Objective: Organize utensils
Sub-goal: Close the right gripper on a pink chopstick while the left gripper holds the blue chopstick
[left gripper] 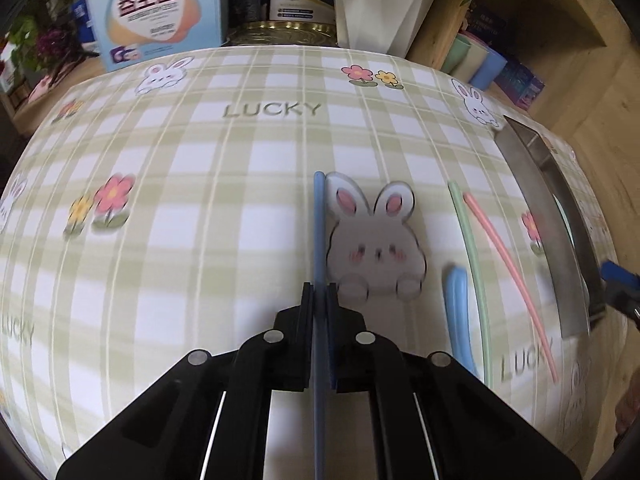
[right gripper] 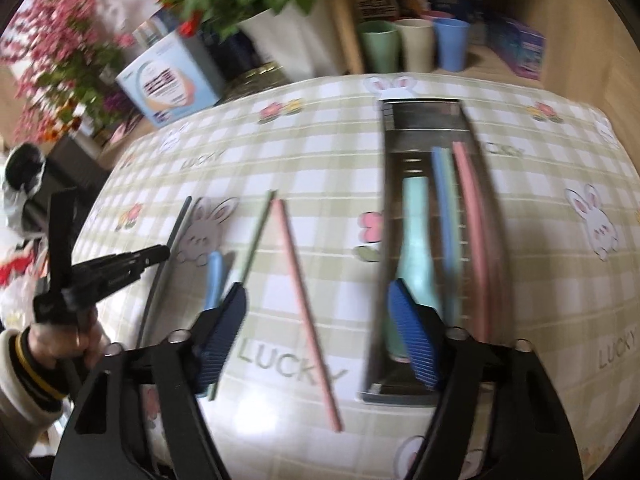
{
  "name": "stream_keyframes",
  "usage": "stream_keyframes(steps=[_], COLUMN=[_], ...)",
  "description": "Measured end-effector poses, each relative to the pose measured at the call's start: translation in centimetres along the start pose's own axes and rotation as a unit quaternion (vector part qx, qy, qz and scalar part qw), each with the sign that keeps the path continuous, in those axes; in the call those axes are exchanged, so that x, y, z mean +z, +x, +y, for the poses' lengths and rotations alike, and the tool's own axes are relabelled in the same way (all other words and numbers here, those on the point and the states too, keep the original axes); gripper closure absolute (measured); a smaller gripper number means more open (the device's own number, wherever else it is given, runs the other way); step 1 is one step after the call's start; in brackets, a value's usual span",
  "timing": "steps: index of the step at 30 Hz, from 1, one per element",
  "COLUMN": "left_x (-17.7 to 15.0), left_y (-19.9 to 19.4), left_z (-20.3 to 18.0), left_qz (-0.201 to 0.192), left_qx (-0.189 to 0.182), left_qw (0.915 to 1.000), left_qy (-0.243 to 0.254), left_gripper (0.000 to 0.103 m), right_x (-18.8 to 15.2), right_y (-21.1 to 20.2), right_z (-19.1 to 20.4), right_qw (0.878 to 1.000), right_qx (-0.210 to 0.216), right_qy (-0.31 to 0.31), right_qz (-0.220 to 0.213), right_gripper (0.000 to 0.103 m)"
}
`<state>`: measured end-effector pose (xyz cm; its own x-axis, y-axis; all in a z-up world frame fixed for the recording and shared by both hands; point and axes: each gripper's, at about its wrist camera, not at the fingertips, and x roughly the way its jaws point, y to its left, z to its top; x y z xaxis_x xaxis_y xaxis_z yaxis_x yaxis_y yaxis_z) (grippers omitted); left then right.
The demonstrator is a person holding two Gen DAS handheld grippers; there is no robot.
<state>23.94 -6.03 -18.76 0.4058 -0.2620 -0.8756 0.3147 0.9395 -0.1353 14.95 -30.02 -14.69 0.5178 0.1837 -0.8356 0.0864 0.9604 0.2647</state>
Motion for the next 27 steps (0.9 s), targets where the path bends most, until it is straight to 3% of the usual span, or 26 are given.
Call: stream_keyframes(steps=[6, 11, 20, 27], left_x=[-3.1, -4.0, -4.5, -4.4], left_y=[-1.3, -1.4, -1.6, -1.5], left_z=[1.3, 1.2, 1.8, 2.0], left_qz=[-0.007, -0.016, -0.024, -0.023], left_qx=[-0.005, 0.000, -0.016, -0.024], left_qw=[0.9995, 0.9997, 0.9992, 0.9991], left_qy=[-0.032, -0.018, -0.026, -0.026], left_gripper=[0.097, 0.097, 0.097, 0.097], right_x=[0.1, 0.8, 1.0, 0.2], right_y=[2.7, 5.5, 8.7, 8.3], right_z=[2.8, 3.6, 3.9, 4.2], right_qw=[0.998, 0.994, 0.989, 0.991], right_qx=[-0.020, -0.065, -0.105, -0.097], right_qy=[-0.048, -0.077, -0.083, -0.069], right_qz=[0.018, 0.030, 0.063, 0.060], right_gripper=[0.077, 0.083, 0.087, 0.096])
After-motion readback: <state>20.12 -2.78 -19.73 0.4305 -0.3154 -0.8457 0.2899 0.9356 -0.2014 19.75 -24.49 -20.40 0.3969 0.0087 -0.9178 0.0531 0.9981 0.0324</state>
